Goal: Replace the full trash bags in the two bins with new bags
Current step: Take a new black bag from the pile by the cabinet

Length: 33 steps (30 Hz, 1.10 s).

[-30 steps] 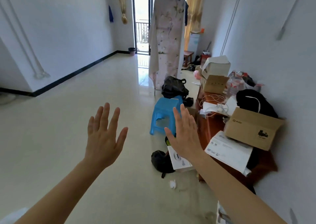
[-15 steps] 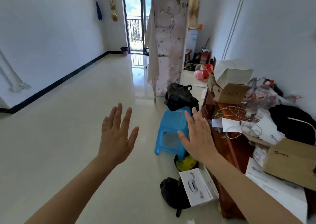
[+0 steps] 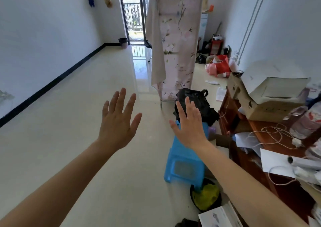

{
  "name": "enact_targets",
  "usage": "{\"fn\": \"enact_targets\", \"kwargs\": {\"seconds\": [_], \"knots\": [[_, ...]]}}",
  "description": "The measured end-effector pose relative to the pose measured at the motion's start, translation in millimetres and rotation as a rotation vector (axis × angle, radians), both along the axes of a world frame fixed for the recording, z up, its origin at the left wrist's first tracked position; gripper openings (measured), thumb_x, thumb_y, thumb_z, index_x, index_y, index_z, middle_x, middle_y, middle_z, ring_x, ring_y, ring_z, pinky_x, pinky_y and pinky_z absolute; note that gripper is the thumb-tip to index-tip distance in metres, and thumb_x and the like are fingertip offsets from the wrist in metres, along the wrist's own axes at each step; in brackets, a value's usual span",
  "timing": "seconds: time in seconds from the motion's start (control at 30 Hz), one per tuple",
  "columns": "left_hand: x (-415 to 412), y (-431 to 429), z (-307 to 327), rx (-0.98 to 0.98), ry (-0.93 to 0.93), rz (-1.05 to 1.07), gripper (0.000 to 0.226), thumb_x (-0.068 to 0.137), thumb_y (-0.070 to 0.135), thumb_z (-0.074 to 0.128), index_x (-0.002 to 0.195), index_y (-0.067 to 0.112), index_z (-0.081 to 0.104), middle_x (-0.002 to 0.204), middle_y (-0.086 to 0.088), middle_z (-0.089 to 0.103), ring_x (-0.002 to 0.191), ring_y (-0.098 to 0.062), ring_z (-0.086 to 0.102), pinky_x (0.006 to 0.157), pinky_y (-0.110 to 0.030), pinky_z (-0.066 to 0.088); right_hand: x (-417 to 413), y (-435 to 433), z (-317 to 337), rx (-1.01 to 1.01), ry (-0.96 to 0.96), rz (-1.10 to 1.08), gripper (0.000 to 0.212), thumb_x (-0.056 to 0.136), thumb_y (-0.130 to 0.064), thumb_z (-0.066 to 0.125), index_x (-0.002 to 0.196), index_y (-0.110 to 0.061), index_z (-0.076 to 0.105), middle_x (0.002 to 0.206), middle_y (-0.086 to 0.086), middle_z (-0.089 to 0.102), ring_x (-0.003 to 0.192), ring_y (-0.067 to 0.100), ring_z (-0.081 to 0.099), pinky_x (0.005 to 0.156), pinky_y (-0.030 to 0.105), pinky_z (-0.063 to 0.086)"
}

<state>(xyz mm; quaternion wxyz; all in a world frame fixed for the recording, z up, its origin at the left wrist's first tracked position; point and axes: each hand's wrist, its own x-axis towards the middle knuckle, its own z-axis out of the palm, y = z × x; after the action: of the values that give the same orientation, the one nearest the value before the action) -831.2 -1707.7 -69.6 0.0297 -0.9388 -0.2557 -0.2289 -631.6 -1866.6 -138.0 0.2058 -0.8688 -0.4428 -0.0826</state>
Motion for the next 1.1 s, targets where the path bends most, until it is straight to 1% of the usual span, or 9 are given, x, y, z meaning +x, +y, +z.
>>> {"fn": "enact_targets", "kwargs": {"seconds": [0.07,0.2,0.33,0.43,0.5,0.7,0.87,1.0,1.1], "knots": [[24.7,45.9,-4.0,-0.016,-0.025,0.011,0.065,0.099,0.053,0.027,0.155,0.021,0.021,0.163,-0.011,0.01,0.15,-0.032,0.01,0.117,-0.054,0.017,26.5,49.0,0.3,-0.008,-0.028,0.027,0.074,0.099,-0.057,0.034,0.159,-0.022,0.008,0.166,0.012,-0.011,0.153,0.033,-0.008,0.121,0.048,0.0],[86.6,146.4,-40.4,-0.077,0.005,-0.006,0.067,0.098,0.053,0.026,0.155,0.018,0.022,0.162,-0.014,0.013,0.149,-0.035,0.014,0.115,-0.058,0.021,86.5,135.8,-30.6,-0.058,-0.038,0.015,0.075,0.098,-0.057,0.034,0.159,-0.021,0.01,0.166,0.013,-0.008,0.153,0.034,-0.004,0.121,0.049,0.003],[172.0,250.1,-72.4,-0.119,0.077,-0.076,0.068,0.097,0.053,0.026,0.154,0.016,0.024,0.162,-0.016,0.014,0.148,-0.037,0.016,0.113,-0.058,0.023,162.2,213.5,-68.7,-0.169,0.011,-0.082,0.074,0.099,-0.056,0.035,0.159,-0.022,0.007,0.166,0.009,-0.014,0.152,0.032,-0.01,0.123,0.051,0.003],[249.2,316.5,-76.3,-0.153,0.124,-0.172,0.069,0.097,0.053,0.026,0.153,0.014,0.025,0.161,-0.017,0.015,0.148,-0.037,0.017,0.113,-0.058,0.023,217.4,253.9,-74.5,-0.203,0.063,-0.175,0.075,0.1,-0.057,0.033,0.159,-0.023,0.002,0.165,0.009,-0.016,0.152,0.03,-0.013,0.124,0.049,0.0],[305.4,350.4,-74.3,-0.131,0.162,-0.25,0.068,0.097,0.053,0.027,0.153,0.015,0.025,0.161,-0.016,0.016,0.147,-0.037,0.017,0.113,-0.057,0.023,250.7,271.1,-73.2,-0.234,0.068,-0.233,0.075,0.101,-0.057,0.033,0.159,-0.022,0.002,0.165,0.01,-0.014,0.153,0.031,-0.011,0.124,0.049,0.002],[474.3,378.0,-74.8,-0.177,0.211,-0.51,0.066,0.099,0.048,0.038,0.155,0.017,0.019,0.163,-0.014,0.011,0.15,-0.033,0.011,0.118,-0.054,0.02,327.7,262.8,-75.2,-0.226,0.155,-0.511,0.072,0.101,-0.055,0.033,0.159,-0.019,0.009,0.166,0.014,-0.003,0.153,0.033,-0.002,0.123,0.048,0.008],[594.7,372.4,-117.0,-0.204,0.312,-0.644,0.067,0.099,0.047,0.039,0.155,0.02,0.016,0.164,-0.011,0.006,0.151,-0.03,0.005,0.119,-0.051,0.016,413.6,249.7,-110.2,-0.195,0.275,-0.686,0.071,0.101,-0.052,0.036,0.158,-0.018,0.011,0.166,0.015,0.001,0.153,0.033,0.002,0.122,0.047,0.015],[677.3,378.2,-155.5,-0.153,0.506,-0.713,0.067,0.098,0.048,0.041,0.154,0.02,0.017,0.164,-0.009,0.006,0.15,-0.029,0.005,0.119,-0.05,0.02,481.5,252.4,-142.9,-0.192,0.464,-0.822,0.072,0.102,-0.047,0.04,0.158,-0.015,0.009,0.165,0.016,0.0,0.152,0.034,0.005,0.121,0.046,0.02],[740.1,385.1,-176.7,-0.092,0.63,-0.786,0.069,0.097,0.045,0.047,0.154,0.021,0.018,0.163,-0.01,0.005,0.15,-0.03,0.006,0.116,-0.052,0.027,518.4,255.6,-163.2,-0.198,0.606,-0.874,0.072,0.101,-0.042,0.045,0.158,-0.014,0.011,0.165,0.015,0.002,0.151,0.034,0.013,0.117,0.046,0.028]]}}
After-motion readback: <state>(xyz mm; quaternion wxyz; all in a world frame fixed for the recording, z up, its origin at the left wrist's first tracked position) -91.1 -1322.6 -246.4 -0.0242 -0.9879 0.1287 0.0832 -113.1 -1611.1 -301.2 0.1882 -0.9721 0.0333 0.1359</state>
